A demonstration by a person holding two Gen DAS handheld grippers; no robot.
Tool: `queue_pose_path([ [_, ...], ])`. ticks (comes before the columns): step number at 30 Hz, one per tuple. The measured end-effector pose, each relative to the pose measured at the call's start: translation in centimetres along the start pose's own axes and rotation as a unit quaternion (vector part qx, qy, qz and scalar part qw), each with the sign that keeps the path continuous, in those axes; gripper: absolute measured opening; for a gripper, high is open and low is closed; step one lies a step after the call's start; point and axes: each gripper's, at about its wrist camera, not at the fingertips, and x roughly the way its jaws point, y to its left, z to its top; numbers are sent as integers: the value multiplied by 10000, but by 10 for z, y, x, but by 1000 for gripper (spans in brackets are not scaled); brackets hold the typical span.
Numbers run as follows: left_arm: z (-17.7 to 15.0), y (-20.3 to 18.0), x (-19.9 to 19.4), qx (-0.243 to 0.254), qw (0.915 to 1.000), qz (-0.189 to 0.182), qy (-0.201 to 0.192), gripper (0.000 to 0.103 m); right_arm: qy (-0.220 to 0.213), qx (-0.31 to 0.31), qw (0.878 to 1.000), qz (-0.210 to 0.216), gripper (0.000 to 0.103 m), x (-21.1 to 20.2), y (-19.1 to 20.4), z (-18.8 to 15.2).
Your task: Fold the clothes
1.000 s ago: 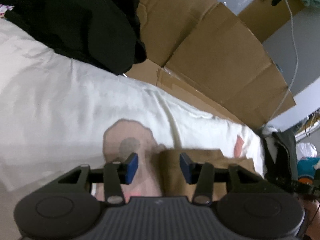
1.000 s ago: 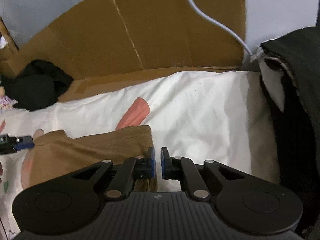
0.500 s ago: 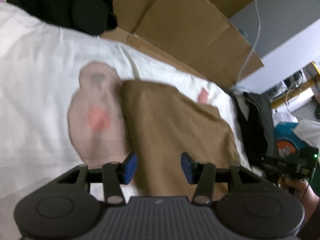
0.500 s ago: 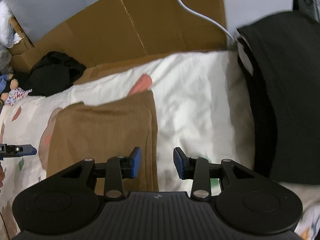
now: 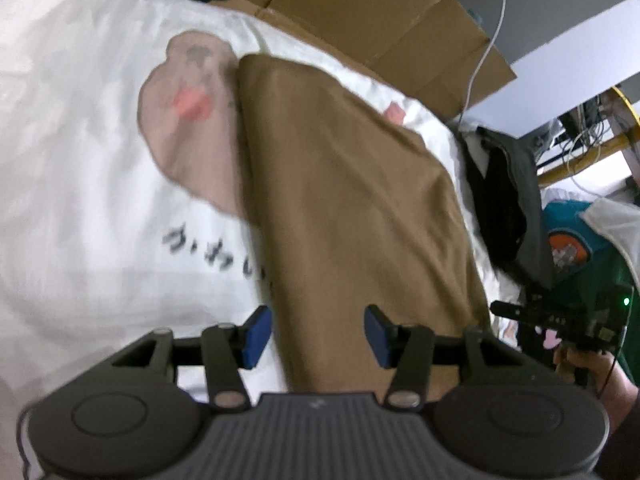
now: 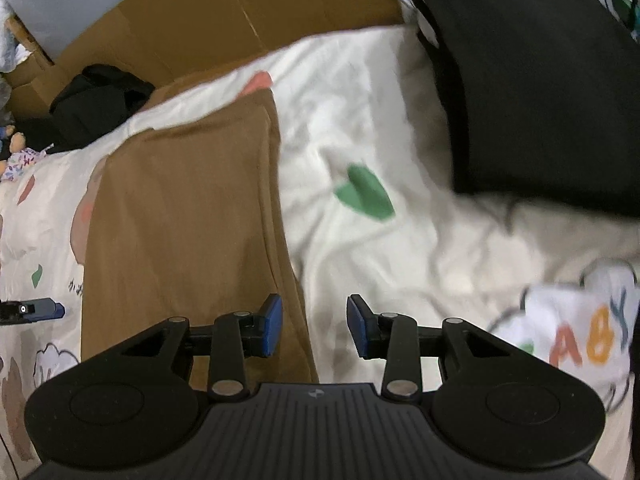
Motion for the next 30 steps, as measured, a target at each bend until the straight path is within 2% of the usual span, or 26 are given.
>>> queue_pose_path([
  [2,-9,-1,0,20,10000,29,66,54,102,-123,9999,-46,37,-1,2,-8],
  [5,-18,-4,-1,62,9998,100,130,54,203,-289,9992,-172,7,-3,5,-18],
  [6,-21,-5,-3,90,9998,150,138,54,189,-297,9992,-183,2,-5,4,-21],
  [9,-26,-8,-10,135,9996,211,130,54,85,-263,9992,-271,1,-15,0,-23],
  [16,-34,-15,-29,248,9990,376,80,55,-161,19,9995,-287,1,-39,-17,-21],
  [22,-37,-23,-47,321,9975,623,-11,59,92,357,9981,-484,8,-48,-30,-25],
  [25,-38,-28,-65,242,9977,604,-193,62,3,418,9989,-190,18,-55,-31,-27],
  [27,-40,-31,-79,243,9971,650,-308,63,-62,419,9990,-152,31,-57,-28,-27],
  [30,-41,-32,-94,201,9965,690,-418,63,-171,426,9989,-48,35,-61,-22,-25],
])
